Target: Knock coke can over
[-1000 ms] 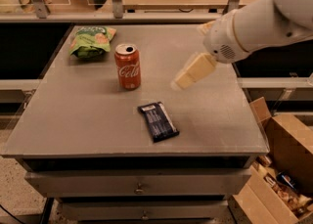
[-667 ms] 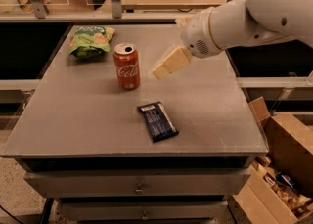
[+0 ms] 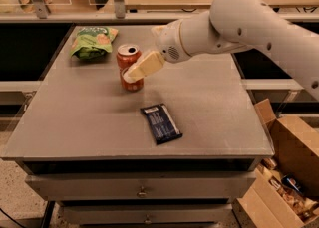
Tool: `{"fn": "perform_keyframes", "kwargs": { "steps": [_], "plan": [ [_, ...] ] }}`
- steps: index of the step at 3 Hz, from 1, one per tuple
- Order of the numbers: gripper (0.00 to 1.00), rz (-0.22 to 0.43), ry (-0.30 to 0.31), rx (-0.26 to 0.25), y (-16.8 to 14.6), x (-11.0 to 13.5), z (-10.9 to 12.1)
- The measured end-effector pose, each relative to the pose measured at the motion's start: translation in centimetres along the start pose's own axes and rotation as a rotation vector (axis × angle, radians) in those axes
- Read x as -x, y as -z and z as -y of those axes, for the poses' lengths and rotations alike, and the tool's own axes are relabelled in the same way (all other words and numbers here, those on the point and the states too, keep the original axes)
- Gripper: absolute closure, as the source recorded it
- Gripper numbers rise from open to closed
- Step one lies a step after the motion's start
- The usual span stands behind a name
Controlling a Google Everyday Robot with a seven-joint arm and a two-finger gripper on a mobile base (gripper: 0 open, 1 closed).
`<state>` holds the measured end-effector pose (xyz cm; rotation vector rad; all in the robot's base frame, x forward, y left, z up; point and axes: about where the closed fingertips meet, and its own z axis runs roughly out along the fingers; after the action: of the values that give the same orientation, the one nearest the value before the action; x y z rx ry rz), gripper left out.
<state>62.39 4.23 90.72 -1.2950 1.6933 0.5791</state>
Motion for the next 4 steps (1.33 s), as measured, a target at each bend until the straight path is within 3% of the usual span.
{"fn": "perform_keyframes", "kwargs": {
  "steps": [1, 2, 4],
  "plan": [
    [0.00, 0.050, -0.035, 0.064, -2.2, -0.4, -0.5],
    [0.18, 0.102, -0.064, 0.115, -3.3, -0.7, -1.2],
    [0.64, 0.178, -0.086, 0.153, -3.5, -1.1, -1.9]
  ]
}}
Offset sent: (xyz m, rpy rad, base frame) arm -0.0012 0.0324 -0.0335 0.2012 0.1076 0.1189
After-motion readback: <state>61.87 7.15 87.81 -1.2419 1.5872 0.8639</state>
